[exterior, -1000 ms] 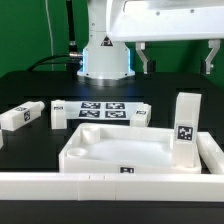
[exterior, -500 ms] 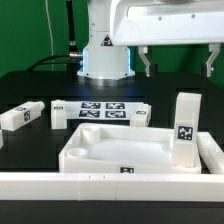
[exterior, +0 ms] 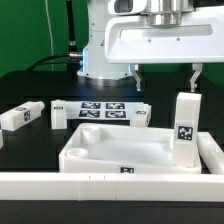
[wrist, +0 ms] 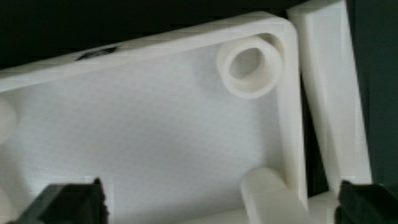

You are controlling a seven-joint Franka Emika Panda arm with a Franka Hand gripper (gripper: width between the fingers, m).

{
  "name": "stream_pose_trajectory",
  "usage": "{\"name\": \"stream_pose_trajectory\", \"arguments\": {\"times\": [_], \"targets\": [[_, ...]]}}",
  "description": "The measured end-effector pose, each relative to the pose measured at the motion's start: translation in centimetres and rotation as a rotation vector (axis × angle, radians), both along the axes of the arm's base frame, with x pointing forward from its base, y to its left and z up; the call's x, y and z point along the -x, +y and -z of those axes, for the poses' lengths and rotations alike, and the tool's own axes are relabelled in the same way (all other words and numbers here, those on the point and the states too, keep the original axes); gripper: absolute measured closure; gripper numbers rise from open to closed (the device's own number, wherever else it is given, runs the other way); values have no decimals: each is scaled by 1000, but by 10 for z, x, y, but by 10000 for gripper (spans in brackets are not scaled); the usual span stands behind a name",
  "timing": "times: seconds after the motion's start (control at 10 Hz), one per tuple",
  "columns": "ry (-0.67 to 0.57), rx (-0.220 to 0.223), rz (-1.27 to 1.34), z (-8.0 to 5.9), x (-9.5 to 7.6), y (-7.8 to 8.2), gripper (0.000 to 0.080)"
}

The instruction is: Assemble desk

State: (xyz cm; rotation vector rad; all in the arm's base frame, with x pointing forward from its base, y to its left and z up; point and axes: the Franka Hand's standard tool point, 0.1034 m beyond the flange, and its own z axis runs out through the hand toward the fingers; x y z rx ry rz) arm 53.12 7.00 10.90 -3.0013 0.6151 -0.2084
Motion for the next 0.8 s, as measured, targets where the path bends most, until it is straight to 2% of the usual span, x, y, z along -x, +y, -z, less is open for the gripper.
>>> {"name": "stream_pose_trajectory", "arguments": {"times": [0.1,0.2,0.3,0.5,0.6,0.8], "targets": [[1,0,-1,0,0,0,151],[-10,0,-26,4,1,-8,151],[-10,-3,-14,13,4,-26,151],[-15,8,-29,27,7,-51,151],[-8,8,-22,34,12,-53,151],[10,2,-26,33,11,-51,151]]}}
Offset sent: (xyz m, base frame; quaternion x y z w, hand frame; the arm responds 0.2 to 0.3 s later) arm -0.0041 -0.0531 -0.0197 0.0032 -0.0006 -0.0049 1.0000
